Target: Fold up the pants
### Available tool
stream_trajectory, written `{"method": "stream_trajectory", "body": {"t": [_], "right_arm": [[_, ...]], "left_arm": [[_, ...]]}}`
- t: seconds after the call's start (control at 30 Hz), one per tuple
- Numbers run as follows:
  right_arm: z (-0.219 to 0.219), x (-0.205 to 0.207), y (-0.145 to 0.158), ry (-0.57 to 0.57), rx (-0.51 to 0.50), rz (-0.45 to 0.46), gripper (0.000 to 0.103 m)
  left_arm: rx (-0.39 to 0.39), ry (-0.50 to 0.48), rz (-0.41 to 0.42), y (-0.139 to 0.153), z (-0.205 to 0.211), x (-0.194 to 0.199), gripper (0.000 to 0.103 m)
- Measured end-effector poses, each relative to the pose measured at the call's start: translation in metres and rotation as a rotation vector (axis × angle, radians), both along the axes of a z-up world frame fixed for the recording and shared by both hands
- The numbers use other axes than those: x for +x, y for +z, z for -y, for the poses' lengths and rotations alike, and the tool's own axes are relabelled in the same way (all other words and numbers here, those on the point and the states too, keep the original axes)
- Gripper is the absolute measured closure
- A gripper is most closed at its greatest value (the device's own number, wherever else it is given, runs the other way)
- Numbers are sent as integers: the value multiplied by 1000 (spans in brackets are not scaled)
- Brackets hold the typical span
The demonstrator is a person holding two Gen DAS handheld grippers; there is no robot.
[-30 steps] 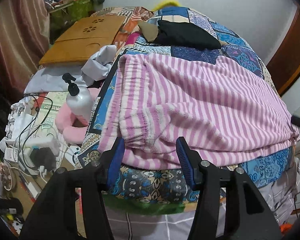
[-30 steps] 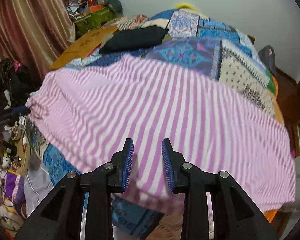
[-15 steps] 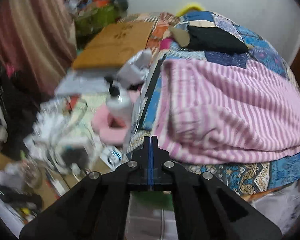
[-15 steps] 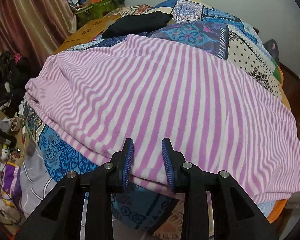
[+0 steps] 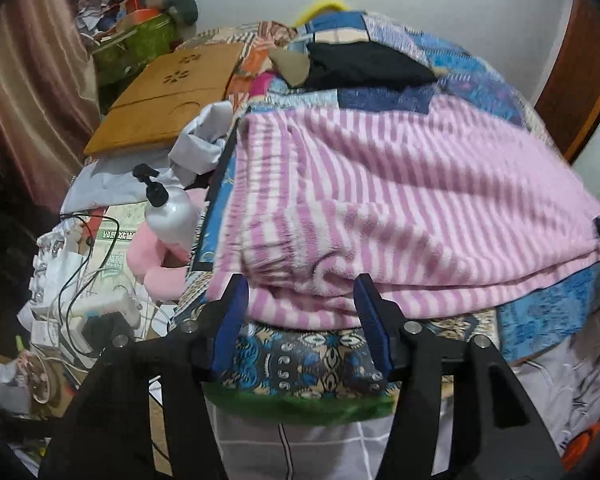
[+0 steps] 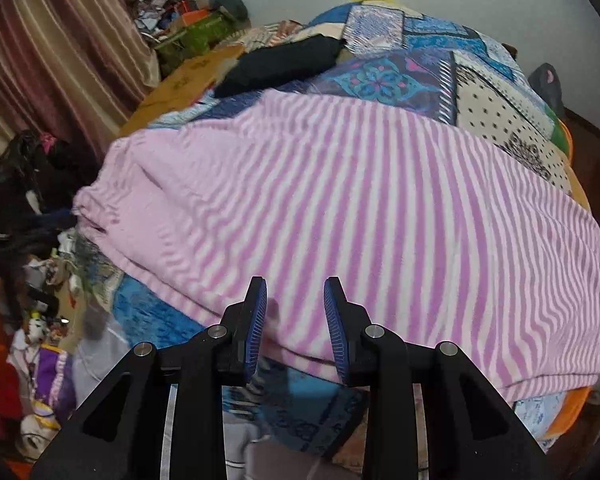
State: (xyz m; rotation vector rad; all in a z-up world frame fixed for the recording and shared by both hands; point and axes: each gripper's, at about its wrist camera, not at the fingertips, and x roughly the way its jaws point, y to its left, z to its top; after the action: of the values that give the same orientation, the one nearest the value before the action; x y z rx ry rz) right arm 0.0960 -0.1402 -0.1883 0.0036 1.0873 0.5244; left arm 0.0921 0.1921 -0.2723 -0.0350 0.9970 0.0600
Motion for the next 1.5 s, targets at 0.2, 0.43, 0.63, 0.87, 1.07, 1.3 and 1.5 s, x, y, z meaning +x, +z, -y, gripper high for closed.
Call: {"method": "stream_trajectory", "body": {"t": [0.2, 0.43, 0.63, 0.87, 1.07, 1.3, 1.5], "right_arm": [[-27, -5, 8, 77, 26, 18, 68], [-66, -9, -4, 176, -16, 22, 62], [-74, -8, -13, 175, -19, -11, 62], [-67, -6, -15, 153, 12, -39, 62], [-61, -5, -7, 132, 12, -28, 62], [-50, 10, 8, 93, -39, 71, 62], [-46, 23, -4, 60, -64, 73, 62]], "left_arm": [[34, 31, -11, -15, -3, 16, 48], [12, 55, 41, -13, -16, 14, 78], [50, 45, 129, 12, -17, -2, 81], [38, 17, 24, -22, -25, -13, 78], [-12, 52, 23, -12, -38, -24, 62], [6, 100, 88, 31, -56, -15, 58], [-60, 87, 80, 38, -59, 49, 54]]}}
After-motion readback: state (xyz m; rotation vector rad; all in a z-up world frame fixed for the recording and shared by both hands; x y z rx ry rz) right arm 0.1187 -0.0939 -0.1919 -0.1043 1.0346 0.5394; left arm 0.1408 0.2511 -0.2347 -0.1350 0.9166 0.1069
